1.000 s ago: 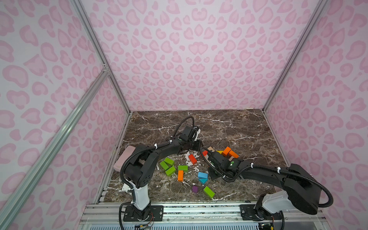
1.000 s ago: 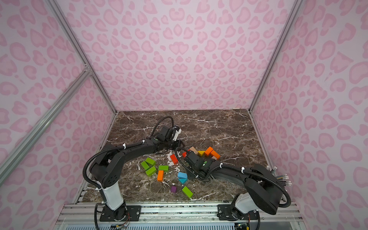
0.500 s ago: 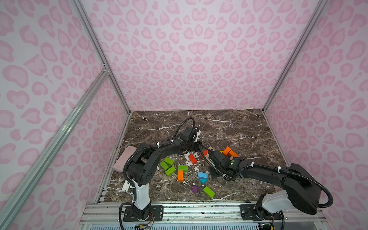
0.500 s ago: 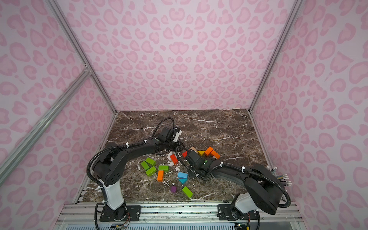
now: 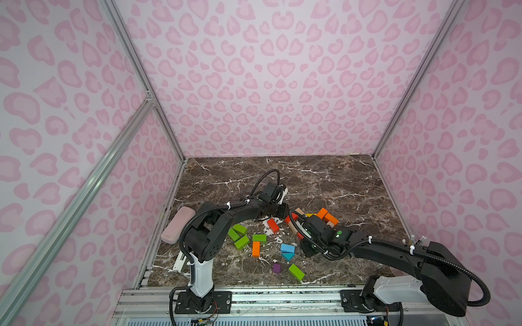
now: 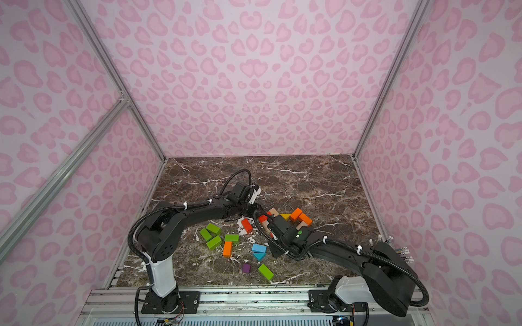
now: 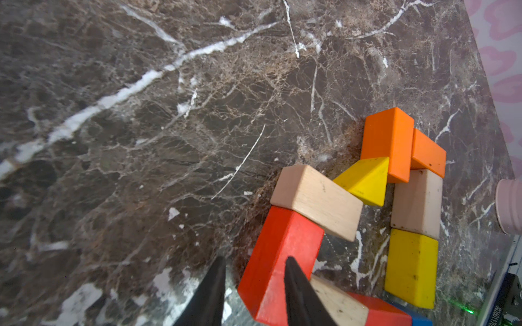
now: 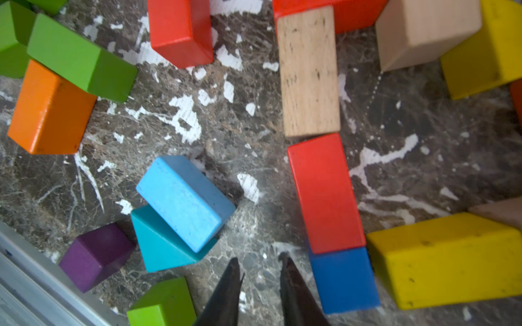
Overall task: Assemble a heart with building blocks
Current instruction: Adjust the building block at the center of the board.
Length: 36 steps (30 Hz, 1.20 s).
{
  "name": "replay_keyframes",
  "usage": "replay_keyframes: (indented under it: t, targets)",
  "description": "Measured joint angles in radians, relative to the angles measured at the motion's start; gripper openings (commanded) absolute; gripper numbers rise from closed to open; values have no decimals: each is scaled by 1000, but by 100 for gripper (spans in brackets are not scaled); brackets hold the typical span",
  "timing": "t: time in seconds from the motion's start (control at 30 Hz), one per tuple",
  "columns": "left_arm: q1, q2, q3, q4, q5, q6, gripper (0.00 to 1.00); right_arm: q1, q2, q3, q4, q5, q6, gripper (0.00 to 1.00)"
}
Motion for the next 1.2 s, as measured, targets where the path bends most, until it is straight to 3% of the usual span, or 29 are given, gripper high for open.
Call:
replay_keyframes:
  t: [1.2]
  targets:
    - [-33, 13, 6, -8, 27, 2, 37, -26, -23, -17, -53, 56, 60, 30]
